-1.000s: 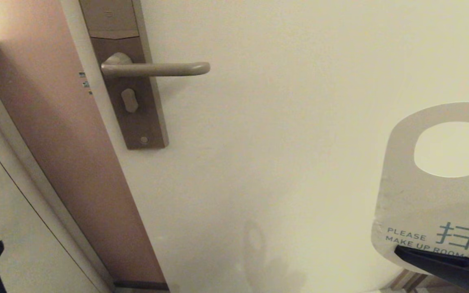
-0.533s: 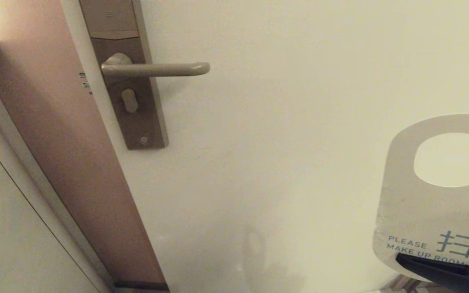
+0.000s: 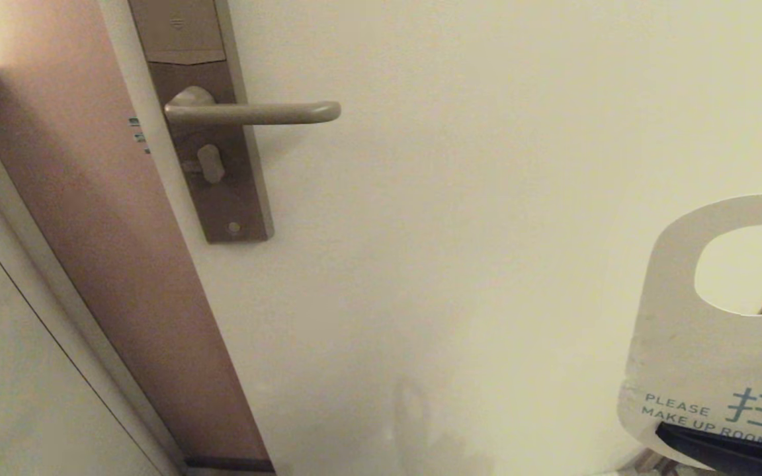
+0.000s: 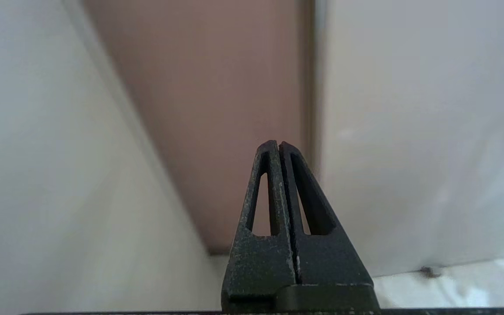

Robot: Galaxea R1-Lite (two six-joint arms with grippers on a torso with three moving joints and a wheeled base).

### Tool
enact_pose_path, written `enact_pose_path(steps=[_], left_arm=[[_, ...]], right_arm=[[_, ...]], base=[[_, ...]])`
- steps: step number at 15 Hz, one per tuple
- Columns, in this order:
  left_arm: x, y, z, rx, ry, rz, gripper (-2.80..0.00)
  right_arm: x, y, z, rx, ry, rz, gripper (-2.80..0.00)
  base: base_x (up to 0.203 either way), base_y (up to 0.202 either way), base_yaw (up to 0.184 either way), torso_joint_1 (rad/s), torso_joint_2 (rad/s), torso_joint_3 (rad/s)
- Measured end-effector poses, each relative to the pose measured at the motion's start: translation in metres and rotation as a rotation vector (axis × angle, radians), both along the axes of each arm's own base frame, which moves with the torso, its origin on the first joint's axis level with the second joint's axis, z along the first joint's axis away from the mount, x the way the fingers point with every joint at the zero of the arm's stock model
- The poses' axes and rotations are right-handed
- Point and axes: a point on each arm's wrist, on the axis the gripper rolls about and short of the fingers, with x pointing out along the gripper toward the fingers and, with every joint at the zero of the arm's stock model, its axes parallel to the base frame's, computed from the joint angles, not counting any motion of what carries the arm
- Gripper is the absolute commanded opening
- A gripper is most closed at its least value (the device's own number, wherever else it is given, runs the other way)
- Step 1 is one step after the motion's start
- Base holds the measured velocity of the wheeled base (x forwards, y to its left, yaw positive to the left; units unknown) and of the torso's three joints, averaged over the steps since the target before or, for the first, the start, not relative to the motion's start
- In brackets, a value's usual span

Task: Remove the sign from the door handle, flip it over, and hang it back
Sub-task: Hang the sign back with the other side facing out

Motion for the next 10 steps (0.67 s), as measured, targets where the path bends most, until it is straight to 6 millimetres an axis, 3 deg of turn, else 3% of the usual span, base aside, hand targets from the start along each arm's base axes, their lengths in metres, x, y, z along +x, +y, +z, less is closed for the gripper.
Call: enact_pose_path(steps=[4,10], left_arm=[[-0.011,0.0,-0.007,-0.009,-0.086,-0.042,-2.8],[-0.014,0.0,-0.006,0.017,-0.136,-0.046,-2.8]], right_arm=[[-0.003,-0.001,-0.002,0.001,-0.003,0.0,-2.8],[-0.008,-0.005,-0.021,-0.029,0.052,-0.059,-2.8]], base=[[0.0,0.0,0.0,0.0,0.0,0.0],[0.0,0.0,0.0,0.0,0.0,0.0]])
